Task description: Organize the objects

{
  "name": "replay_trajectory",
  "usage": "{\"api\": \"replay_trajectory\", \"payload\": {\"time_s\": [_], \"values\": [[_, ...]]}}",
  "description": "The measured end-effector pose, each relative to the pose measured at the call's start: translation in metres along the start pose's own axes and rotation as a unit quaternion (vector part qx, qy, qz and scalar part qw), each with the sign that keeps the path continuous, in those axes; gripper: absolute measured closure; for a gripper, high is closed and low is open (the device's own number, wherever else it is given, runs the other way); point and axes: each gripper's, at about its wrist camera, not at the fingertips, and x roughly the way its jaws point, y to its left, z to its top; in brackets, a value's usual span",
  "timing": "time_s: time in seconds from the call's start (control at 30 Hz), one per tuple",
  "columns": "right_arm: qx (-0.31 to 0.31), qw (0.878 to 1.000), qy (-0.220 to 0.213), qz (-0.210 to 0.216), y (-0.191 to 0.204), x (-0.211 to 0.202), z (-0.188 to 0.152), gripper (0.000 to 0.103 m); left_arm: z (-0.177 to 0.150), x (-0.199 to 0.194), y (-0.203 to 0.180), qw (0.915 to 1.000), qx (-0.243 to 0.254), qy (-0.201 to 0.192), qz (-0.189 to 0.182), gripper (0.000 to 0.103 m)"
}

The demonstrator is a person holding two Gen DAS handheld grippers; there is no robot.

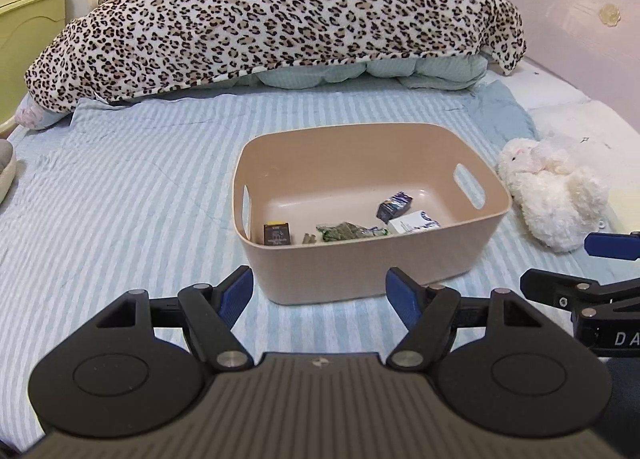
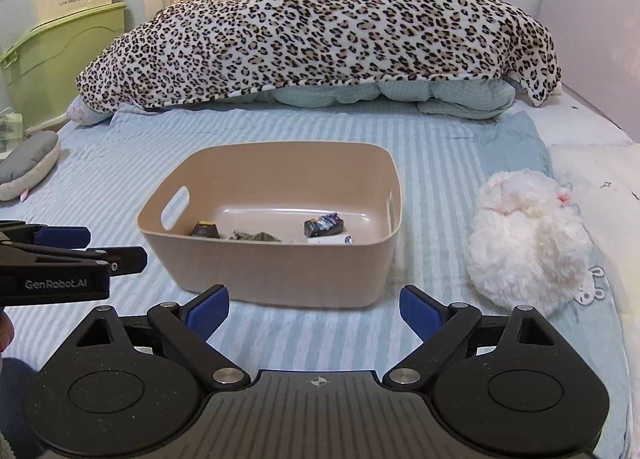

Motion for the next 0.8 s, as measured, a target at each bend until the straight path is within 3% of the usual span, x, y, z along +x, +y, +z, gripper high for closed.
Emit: {"api": "replay_trajectory", "payload": {"time_s": [0.47, 0.8], "values": [[0.005, 1.0, -0.016, 0.006, 0.004, -0.056, -0.028, 0.004, -0.034, -0.055, -0.013, 0.9997, -0.004, -0.011, -0.02, 0.029], [-0.006, 1.0, -0.026, 0.005, 0.011, -0.086, -0.043, 0.001, -0.054, -0.091, -0.008, 0.9995, -0.009, -0.03, -0.005, 0.029]]}}
